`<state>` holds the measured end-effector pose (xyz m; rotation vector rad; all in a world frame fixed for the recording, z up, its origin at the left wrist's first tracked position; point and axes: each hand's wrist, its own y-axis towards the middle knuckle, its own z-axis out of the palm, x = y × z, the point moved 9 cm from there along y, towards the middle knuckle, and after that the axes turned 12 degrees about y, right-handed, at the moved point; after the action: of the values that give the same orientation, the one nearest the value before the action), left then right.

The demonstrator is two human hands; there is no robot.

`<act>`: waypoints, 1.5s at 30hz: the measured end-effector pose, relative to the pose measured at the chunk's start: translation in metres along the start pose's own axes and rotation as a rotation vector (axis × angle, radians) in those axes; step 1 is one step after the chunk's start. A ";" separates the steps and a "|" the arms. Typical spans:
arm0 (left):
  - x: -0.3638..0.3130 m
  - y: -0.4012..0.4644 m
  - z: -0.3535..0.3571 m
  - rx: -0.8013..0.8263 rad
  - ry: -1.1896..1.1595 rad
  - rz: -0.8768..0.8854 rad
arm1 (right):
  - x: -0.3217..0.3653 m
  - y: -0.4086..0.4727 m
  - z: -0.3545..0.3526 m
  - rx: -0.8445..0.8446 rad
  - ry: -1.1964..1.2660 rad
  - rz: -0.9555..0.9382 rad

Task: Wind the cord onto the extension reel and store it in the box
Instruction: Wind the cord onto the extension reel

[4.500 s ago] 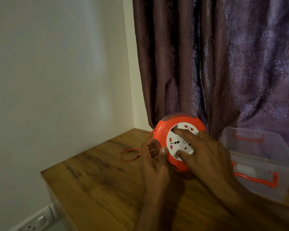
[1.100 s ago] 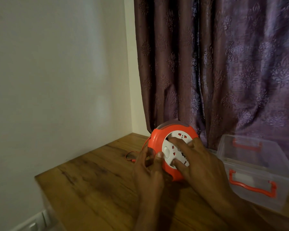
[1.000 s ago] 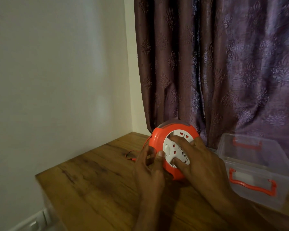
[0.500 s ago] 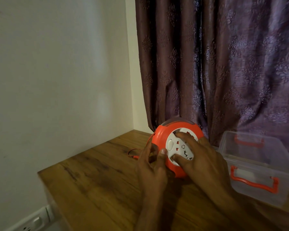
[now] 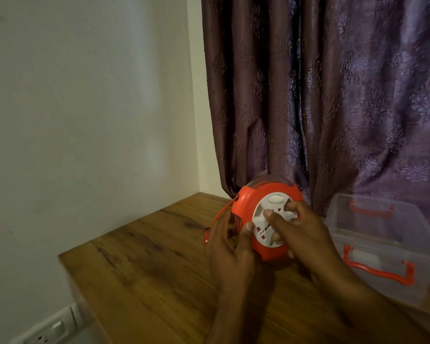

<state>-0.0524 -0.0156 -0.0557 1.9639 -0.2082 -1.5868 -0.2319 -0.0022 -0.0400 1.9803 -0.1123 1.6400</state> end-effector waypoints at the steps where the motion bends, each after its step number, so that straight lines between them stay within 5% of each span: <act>1: 0.001 0.000 0.000 0.001 -0.009 -0.007 | 0.004 -0.001 0.000 -0.002 -0.047 -0.032; 5: 0.007 0.002 -0.004 -0.033 -0.040 -0.030 | 0.030 -0.008 -0.001 -0.038 -0.369 -0.257; 8: 0.013 0.005 -0.009 -0.061 -0.048 -0.055 | 0.044 -0.016 0.013 0.093 -0.568 -0.434; 15: 0.020 0.005 -0.009 -0.056 -0.066 -0.103 | 0.032 -0.019 0.038 0.330 -0.843 -0.445; 31: 0.016 0.001 -0.003 -0.001 -0.129 -0.098 | 0.034 -0.011 0.016 0.103 -0.683 -0.437; 45: 0.010 0.000 0.004 0.035 -0.076 -0.050 | 0.013 -0.001 -0.011 -0.090 -0.283 -0.111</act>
<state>-0.0529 -0.0219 -0.0642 1.9513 -0.2201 -1.7025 -0.2385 0.0074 -0.0268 2.0985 -0.1757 1.2576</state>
